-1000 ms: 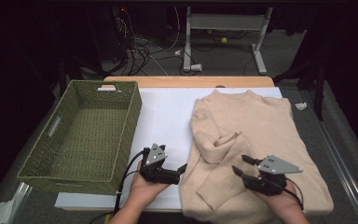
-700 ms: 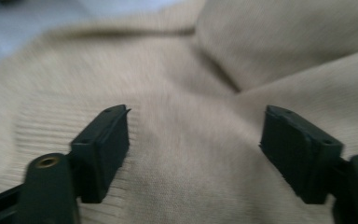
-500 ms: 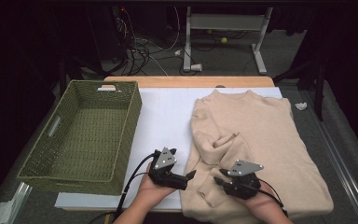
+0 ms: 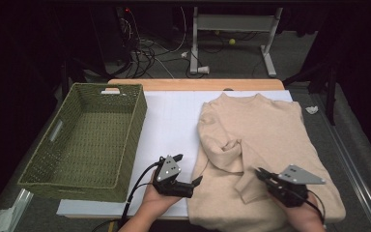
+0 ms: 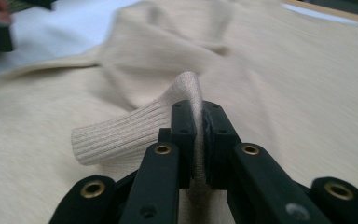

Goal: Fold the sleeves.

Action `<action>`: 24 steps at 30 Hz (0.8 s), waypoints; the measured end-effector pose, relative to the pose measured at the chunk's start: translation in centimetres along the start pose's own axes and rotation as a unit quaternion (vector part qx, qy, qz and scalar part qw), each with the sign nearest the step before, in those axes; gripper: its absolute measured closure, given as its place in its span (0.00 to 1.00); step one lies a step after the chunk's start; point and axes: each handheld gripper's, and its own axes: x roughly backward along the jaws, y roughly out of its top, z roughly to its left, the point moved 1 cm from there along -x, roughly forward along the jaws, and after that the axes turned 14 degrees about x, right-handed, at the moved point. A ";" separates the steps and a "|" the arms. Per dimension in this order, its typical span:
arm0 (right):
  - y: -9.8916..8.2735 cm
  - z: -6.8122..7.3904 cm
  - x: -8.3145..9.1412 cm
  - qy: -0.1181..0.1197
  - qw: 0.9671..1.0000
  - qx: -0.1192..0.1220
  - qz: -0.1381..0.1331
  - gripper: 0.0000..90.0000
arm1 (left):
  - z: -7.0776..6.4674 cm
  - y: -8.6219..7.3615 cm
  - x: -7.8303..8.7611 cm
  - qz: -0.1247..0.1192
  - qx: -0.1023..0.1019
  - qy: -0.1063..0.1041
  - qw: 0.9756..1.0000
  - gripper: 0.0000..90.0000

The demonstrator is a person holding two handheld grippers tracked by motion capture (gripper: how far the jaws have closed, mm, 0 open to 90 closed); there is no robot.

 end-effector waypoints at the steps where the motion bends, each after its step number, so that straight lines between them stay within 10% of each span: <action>1: -0.5 -0.7 0.6 -0.008 1.000 -0.016 0.001 0.95 | 0.0 0.0 0.0 0.001 0.000 -0.001 1.000 0.03; 15: -8.5 -5.9 8.5 -0.092 0.987 -0.130 0.019 0.82 | 0.0 0.0 0.0 0.004 -0.003 -0.001 1.000 0.03; 24: -5.4 -4.2 8.5 -0.068 0.992 -0.101 -0.031 0.48 | 0.1 0.0 0.0 0.004 0.001 0.000 1.000 0.03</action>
